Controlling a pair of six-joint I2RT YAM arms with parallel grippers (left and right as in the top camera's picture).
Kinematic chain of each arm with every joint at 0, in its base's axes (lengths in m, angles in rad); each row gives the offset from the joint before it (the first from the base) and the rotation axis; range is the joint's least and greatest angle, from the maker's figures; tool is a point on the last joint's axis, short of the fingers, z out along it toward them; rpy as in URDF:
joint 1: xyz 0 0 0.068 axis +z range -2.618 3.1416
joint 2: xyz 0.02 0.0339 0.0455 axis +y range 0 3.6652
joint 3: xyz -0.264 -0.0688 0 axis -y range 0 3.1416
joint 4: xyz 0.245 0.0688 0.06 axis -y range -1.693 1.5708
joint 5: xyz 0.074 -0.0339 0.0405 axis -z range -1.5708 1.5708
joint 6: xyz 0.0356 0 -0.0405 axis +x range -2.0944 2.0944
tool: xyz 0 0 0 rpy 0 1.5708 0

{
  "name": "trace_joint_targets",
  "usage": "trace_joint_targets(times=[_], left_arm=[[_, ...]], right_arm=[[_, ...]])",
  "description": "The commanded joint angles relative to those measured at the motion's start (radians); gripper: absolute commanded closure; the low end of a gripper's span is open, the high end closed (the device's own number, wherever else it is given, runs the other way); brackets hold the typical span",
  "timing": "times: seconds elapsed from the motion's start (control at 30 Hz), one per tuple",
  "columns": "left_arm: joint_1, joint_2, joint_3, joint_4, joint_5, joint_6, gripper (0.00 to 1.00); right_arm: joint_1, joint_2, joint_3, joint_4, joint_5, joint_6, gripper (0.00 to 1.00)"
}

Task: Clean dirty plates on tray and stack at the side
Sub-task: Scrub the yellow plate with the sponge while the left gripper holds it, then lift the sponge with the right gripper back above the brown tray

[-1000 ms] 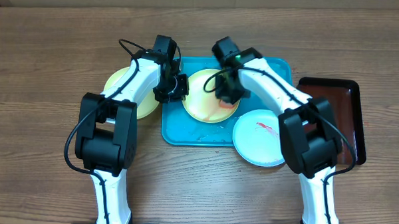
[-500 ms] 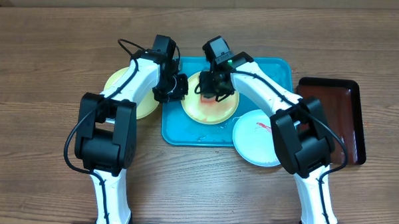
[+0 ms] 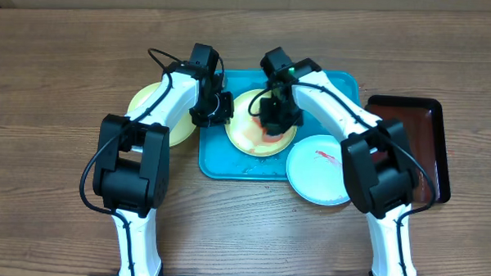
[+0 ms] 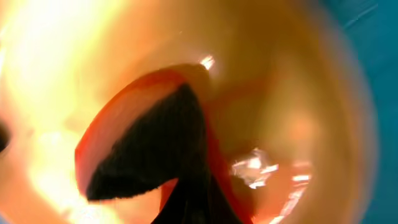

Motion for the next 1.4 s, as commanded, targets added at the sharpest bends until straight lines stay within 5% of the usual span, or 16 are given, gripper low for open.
trace_joint_targets(times=[0.0,0.33,0.73,1.37], left_arm=[[0.006,0.012,0.011,0.006,0.000,0.008,0.96],[0.006,0.012,0.011,0.018,0.000,0.008,0.96],[0.006,0.012,0.011,0.025,0.000,0.008,0.96],[0.005,0.006,0.134,-0.078,-0.062,0.031,0.96]], right_arm=[[-0.023,-0.034,-0.010,0.067,0.197,-0.006,0.96],[0.037,-0.029,-0.017,0.155,-0.030,-0.098,0.96],[0.111,-0.041,-0.016,-0.001,-0.077,-0.124,0.96],[-0.263,-0.557,-0.014,-0.083,-0.079,-0.120,0.96]])
